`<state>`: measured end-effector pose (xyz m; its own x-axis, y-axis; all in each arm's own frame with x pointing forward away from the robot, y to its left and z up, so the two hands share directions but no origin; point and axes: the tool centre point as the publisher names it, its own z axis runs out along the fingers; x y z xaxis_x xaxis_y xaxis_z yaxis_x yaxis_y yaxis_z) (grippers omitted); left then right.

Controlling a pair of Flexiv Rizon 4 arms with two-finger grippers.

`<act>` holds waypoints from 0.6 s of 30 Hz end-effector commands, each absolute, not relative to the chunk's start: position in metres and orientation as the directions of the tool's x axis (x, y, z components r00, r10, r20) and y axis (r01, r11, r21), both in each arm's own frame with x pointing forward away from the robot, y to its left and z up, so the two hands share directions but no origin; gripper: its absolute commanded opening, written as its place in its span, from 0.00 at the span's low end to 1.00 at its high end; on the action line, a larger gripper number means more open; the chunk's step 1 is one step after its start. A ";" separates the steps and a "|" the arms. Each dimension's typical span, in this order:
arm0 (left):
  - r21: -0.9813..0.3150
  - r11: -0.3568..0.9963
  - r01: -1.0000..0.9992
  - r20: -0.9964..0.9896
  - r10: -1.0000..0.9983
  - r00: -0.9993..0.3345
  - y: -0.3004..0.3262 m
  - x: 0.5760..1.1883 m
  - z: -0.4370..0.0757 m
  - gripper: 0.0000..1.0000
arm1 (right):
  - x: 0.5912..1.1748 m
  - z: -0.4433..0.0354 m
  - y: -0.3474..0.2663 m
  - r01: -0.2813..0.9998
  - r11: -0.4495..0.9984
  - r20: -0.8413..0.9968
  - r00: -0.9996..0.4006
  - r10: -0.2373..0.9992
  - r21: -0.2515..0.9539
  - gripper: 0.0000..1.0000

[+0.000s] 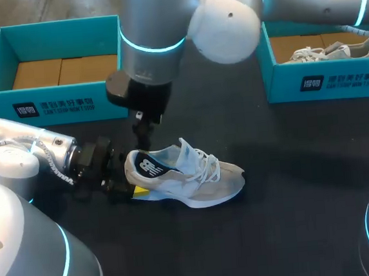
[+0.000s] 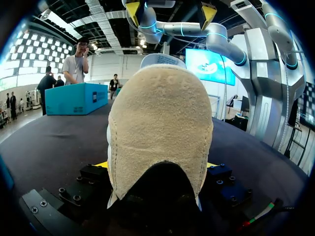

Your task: Take the shoe out of the shoebox, open the shoe tongue, remove and reinsert the insole, then place the shoe into the shoebox

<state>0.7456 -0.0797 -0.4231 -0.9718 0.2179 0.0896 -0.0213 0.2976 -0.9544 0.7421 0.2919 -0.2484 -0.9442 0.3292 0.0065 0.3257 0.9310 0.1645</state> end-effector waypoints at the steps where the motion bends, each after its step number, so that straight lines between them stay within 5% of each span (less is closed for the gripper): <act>1: -0.954 0.299 -0.021 0.090 0.217 -0.972 -0.081 0.746 -0.425 0.00 | 0.746 -0.265 0.295 0.338 0.926 0.036 -0.941 0.337 0.167 0.82; 18: -0.954 0.299 -0.021 0.090 0.217 -0.972 -0.081 0.746 -0.425 0.00 | 0.742 -0.309 0.303 0.427 0.898 0.129 -0.901 0.413 0.108 0.57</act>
<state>0.7456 -0.0798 -0.4231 -0.9718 0.2180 0.0896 -0.0213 0.2976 -0.9544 0.7391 0.2987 -0.3000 -0.9020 0.4152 0.1185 0.4271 0.8982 0.1040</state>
